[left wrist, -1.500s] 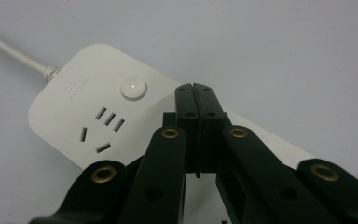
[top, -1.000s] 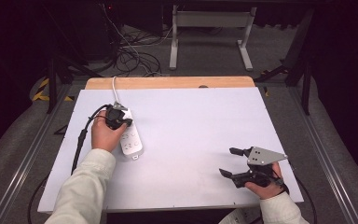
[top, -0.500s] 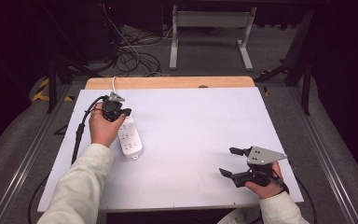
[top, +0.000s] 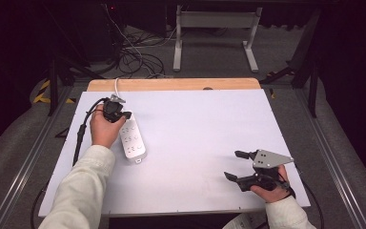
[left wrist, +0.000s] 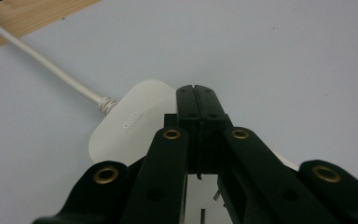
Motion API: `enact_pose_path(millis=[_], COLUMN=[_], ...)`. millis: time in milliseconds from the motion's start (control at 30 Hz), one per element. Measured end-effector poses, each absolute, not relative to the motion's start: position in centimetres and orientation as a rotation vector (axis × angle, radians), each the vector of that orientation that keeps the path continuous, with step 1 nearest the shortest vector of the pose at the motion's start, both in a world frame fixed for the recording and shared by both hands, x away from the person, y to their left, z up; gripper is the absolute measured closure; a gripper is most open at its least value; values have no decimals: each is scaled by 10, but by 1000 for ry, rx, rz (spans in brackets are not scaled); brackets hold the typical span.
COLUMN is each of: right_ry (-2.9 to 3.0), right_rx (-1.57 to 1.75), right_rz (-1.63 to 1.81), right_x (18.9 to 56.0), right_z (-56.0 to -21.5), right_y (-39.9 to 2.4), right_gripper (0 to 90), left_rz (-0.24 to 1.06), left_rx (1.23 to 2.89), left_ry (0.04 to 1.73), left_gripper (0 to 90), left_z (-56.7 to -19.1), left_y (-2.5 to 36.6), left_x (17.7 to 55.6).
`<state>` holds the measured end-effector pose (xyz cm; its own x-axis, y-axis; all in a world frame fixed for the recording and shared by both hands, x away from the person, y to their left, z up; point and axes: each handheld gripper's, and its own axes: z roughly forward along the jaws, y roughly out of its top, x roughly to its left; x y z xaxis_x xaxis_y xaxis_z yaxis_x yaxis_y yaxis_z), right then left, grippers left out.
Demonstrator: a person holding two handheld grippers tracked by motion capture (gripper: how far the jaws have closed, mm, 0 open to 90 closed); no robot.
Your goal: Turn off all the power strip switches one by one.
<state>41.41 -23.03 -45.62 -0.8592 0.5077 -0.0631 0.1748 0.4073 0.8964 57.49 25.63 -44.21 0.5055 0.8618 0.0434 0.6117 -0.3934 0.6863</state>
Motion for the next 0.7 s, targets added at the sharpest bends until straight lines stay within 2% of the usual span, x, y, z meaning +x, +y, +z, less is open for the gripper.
enact_pose_path(millis=[700], right_ry=[2345], right_rx=[594], right_rz=[1427], right_x=[414], right_z=[-457], right_y=[-230], right_gripper=[180], left_rz=[506], left_rx=[2125], left_ry=[1223], left_gripper=[900], left_z=[-453], left_y=[256], left_x=[581])
